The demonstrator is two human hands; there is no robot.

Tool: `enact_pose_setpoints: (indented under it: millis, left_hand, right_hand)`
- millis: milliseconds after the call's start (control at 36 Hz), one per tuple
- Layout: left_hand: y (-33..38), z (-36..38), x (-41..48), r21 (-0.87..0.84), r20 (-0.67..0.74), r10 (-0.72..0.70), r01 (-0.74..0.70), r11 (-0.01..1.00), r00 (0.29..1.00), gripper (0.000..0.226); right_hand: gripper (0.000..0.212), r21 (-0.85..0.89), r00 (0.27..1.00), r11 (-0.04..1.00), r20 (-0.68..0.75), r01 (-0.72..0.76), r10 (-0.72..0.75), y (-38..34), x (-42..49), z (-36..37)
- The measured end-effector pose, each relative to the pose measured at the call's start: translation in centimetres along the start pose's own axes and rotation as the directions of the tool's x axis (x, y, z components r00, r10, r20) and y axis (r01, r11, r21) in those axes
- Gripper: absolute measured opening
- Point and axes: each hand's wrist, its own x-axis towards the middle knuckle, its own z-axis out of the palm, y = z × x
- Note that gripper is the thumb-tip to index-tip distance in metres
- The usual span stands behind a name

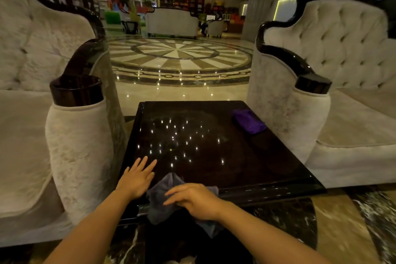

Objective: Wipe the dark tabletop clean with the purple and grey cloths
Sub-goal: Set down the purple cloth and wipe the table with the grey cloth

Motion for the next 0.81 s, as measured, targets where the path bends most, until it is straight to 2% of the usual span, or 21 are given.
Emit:
enact_pose_setpoints:
  millis: [139,278,417,500,583,694,750,806]
  left_hand:
    - [0.5,-1.2,0.0,0.004,0.027,-0.036,0.036,0.999,0.999,0.049]
    - [1.9,-2.0,0.3,0.015,0.025,-0.028,0.028,0.999,0.999,0.052]
    - [3.1,-1.7,0.8,0.076,0.003,0.004,-0.004,0.997,1.000,0.055]
    - [3.2,-1.2,1.0,0.092,-0.015,0.010,-0.008,0.996,1.000,0.055]
    - [2.9,-0.5,1.1,0.097,-0.029,0.005,-0.002,0.995,1.000,0.056]
    - [2.2,-0.1,1.1,0.096,-0.050,0.007,-0.003,0.995,0.999,0.057]
    - [1.7,-0.1,1.1,0.096,-0.058,0.006,0.000,0.995,0.998,0.057]
    - [1.1,-0.2,0.9,0.105,-0.065,0.010,-0.003,0.994,0.998,0.058]
  right_hand:
    - [0.029,0.072,0.988,0.994,-0.130,-0.080,0.088,0.4,-0.9,-3.7]
    - [0.032,-0.009,0.943,0.981,-0.275,-0.196,0.186,3.0,-2.2,-8.2]
    - [0.037,-0.183,0.820,0.887,-0.495,-0.423,0.289,8.2,-4.6,-11.9]
    - [0.040,-0.230,0.751,0.801,-0.554,-0.552,0.359,11.5,-6.2,-13.6]
    - [0.039,-0.208,0.697,0.750,-0.579,-0.628,0.423,14.0,-7.4,-14.4]
    - [0.042,-0.186,0.605,0.628,-0.565,-0.756,0.561,16.5,-7.7,-14.2]
    - [0.045,-0.175,0.594,0.589,-0.461,-0.789,0.659,17.6,-7.5,-13.6]
    - [0.048,-0.228,0.612,0.568,-0.304,-0.791,0.730,18.3,-7.2,-12.8]
